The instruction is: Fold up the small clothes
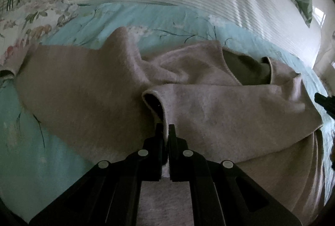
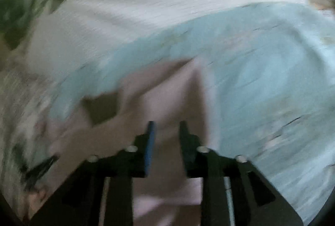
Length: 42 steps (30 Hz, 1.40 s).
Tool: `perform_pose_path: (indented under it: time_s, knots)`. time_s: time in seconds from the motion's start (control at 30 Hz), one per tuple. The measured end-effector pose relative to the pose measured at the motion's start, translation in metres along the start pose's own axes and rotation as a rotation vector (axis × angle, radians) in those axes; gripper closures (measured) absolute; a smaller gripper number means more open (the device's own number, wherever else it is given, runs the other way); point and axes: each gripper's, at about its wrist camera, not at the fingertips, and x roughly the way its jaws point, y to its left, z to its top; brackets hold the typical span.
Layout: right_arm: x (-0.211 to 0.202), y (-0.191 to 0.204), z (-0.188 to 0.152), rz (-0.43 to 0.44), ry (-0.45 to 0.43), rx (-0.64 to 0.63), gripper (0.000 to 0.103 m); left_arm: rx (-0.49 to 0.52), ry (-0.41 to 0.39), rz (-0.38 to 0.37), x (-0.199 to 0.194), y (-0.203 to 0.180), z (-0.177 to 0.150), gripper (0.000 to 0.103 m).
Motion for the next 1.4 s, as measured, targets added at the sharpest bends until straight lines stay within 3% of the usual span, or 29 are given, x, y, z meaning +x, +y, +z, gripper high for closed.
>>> perform_pose_path:
  time_s: [0.07, 0.2, 0.27, 0.3, 0.4, 0.5, 0.57, 0.63, 0.9, 1.1, 1.2, 1.27, 1.3, 1.33, 1.37, 1.4]
  knots:
    - [0.016, -0.003, -0.015, -0.054, 0.067, -0.007, 0.066, -0.007, 0.001, 0.006, -0.001, 0.002, 0.000, 0.097]
    - [-0.002, -0.013, -0.023, -0.045, 0.016, 0.089, 0.067, -0.038, -0.010, 0.056, -0.013, 0.021, -0.006, 0.096]
    - [-0.016, -0.002, -0.028, -0.035, -0.012, 0.080, 0.064, -0.076, -0.006, 0.086, -0.018, 0.041, -0.008, 0.094]
    - [-0.022, 0.006, -0.033, -0.010, -0.021, 0.067, 0.058, -0.098, -0.004, 0.100, -0.021, 0.051, -0.009, 0.092]
    - [-0.038, 0.032, -0.049, 0.051, -0.026, 0.015, 0.043, -0.185, -0.008, 0.121, -0.030, 0.089, -0.010, 0.082]
    - [-0.046, 0.052, -0.068, 0.109, -0.007, -0.020, 0.042, -0.236, -0.021, 0.167, -0.036, 0.120, -0.006, 0.065]
    - [-0.049, 0.062, -0.084, 0.140, 0.013, -0.022, 0.041, -0.266, -0.019, 0.194, -0.038, 0.139, -0.002, 0.045]
    - [-0.045, 0.073, -0.093, 0.153, 0.032, -0.022, 0.041, -0.320, -0.022, 0.205, -0.040, 0.161, 0.003, 0.037]
    - [-0.030, 0.098, -0.110, 0.158, 0.091, -0.020, 0.041, -0.435, -0.058, 0.346, -0.039, 0.243, 0.042, 0.030]
    - [-0.024, 0.106, -0.111, 0.154, 0.110, -0.035, 0.041, -0.536, -0.043, 0.392, -0.023, 0.310, 0.081, 0.027]
    - [-0.019, 0.109, -0.111, 0.149, 0.117, -0.035, 0.041, -0.644, -0.024, 0.371, -0.013, 0.348, 0.089, 0.025]
    - [-0.015, 0.110, -0.113, 0.147, 0.128, -0.035, 0.041, -0.697, -0.010, 0.343, -0.003, 0.369, 0.093, 0.029]
    - [-0.013, 0.111, -0.113, 0.144, 0.133, -0.038, 0.041, -0.704, -0.008, 0.335, 0.001, 0.375, 0.093, 0.039]
    - [-0.012, 0.113, -0.114, 0.140, 0.136, -0.043, 0.041, -0.701, -0.006, 0.326, 0.006, 0.379, 0.094, 0.077]
    - [-0.011, 0.115, -0.115, 0.141, 0.136, -0.047, 0.041, -0.697, 0.007, 0.310, 0.011, 0.380, 0.095, 0.098]
    - [-0.011, 0.116, -0.115, 0.144, 0.135, -0.048, 0.041, -0.697, 0.009, 0.299, 0.012, 0.381, 0.095, 0.099]
